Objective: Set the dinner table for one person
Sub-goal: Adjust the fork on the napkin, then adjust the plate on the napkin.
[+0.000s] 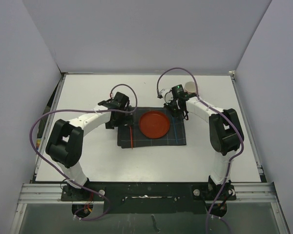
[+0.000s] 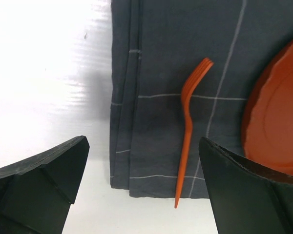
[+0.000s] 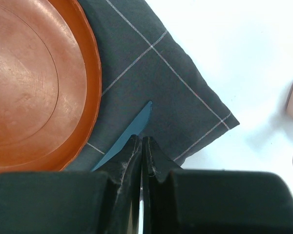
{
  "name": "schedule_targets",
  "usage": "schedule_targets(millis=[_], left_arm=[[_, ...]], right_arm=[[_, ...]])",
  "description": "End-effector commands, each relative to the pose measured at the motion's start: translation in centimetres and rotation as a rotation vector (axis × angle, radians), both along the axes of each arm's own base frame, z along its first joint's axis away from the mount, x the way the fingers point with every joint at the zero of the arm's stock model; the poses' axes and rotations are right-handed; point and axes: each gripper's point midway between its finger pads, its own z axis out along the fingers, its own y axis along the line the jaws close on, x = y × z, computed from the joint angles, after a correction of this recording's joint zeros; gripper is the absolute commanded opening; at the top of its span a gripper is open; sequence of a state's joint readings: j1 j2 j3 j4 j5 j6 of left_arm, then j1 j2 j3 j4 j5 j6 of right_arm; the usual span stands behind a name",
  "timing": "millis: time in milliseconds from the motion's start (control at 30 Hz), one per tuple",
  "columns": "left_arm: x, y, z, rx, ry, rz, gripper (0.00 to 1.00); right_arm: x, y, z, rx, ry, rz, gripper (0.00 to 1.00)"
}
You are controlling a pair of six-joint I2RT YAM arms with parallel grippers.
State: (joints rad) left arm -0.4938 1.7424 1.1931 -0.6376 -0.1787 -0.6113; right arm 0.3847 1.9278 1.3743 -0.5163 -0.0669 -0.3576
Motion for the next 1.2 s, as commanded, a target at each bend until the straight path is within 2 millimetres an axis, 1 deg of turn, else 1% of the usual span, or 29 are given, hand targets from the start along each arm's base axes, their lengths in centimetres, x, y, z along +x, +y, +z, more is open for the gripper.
schedule_targets(millis=[0, 100, 200, 267, 433, 500, 733, 933, 1167], left_arm=[[3.4, -1.7, 2.2, -0.047, -0.099, -0.024, 0.97], [3.8, -1.7, 2.5, -0.044, -0.114, -0.033, 0.98], [4.0, -1.3, 1.6, -0.029, -0.092, -0.032, 0.98], [4.1, -1.4, 0.9, -0.028, -0.076, -0.031, 0.98], [4.4, -1.5, -0.3, -0.023, -0.063, -0.042, 0.97], [4.6, -1.6, -0.5, -0.018, -0.063, -0.049, 0.97], [5.4, -1.5, -0.2, -0.012, -0.072, -0.056, 0.97], [5.2, -0.9, -0.1, -0.006, -0.07, -0.055, 0.97], [4.6, -0.4, -1.2, 0.003, -0.05, -0.046, 0.96]], right_arm=[[1.5, -0.3, 1.7, 0.015, -0.074, -0.01, 0.0], [1.5, -0.4, 1.5, 0.015, -0.07, -0.013, 0.0], [1.5, -0.6, 1.5, 0.019, -0.069, -0.015, 0.0], [1.6, -0.8, 1.5, 0.019, -0.07, -0.019, 0.0], [1.6, -1.3, 1.6, 0.025, -0.068, -0.031, 0.0], [1.6, -1.5, 1.6, 0.027, -0.067, -0.035, 0.0], [1.6, -1.8, 1.6, 0.028, -0.064, -0.042, 0.0], [1.6, -1.7, 1.5, 0.03, -0.062, -0.04, 0.0], [1.4, -2.0, 1.5, 0.032, -0.056, -0.043, 0.0]])
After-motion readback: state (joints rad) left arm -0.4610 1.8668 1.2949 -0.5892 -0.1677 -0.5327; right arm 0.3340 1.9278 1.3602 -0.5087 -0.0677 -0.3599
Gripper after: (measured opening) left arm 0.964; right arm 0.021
